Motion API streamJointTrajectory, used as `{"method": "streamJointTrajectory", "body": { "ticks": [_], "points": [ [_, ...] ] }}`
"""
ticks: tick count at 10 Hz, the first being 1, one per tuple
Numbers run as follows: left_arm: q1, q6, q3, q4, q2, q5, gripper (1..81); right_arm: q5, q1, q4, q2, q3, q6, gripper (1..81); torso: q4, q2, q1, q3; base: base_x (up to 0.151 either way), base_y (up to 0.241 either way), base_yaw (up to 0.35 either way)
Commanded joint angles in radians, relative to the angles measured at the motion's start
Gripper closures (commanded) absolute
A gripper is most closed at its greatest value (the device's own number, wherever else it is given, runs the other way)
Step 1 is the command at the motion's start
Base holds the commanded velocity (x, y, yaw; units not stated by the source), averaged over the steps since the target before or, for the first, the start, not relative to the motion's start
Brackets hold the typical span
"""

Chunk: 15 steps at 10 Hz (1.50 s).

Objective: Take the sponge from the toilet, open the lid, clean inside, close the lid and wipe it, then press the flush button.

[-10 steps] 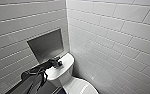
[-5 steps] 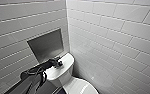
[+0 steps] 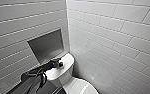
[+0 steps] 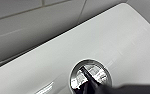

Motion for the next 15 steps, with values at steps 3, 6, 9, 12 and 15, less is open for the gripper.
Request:
{"method": "streamJointTrajectory", "body": {
  "ticks": [3, 6, 9, 12, 15],
  "points": [
    [-0.242, 0.001, 0.042, -0.073, -0.016, 0.203, 81.1, -0.071, -0.016, -0.018, -0.011, 0.024, -0.006, 81.1, 0.0, 0.0, 0.0, 0.0, 0.0, 0.0, 0.0],
    [-0.37, 0.001, 0.229, -0.203, -0.156, 0.248, 81.1, -0.071, -0.016, -0.018, -0.014, 0.029, -0.006, 81.1, 0.0, 0.001, 0.0, 0.0, 0.0, 0.0, 0.0],
    [-0.388, -0.007, 0.587, -0.254, -0.406, 0.246, 81.1, -0.071, -0.011, -0.018, -0.017, 0.03, -0.004, 81.1, 0.0, 0.001, 0.001, -0.001, 0.0, 0.0, 0.0],
    [-0.315, -0.005, 1.166, -0.221, -0.72, 0.24, 81.1, -0.071, 0.004, -0.012, -0.017, 0.013, -0.001, 81.1, 0.0, 0.001, 0.002, -0.001, 0.0, 0.0, 0.0],
    [-0.054, 0.0, 1.533, -0.111, -0.978, 0.169, 81.1, -0.016, 0.007, -0.016, -0.019, -0.006, 0.0, 81.1, 0.0, 0.001, 0.002, -0.001, 0.0, 0.0, 0.0]
  ]
}}
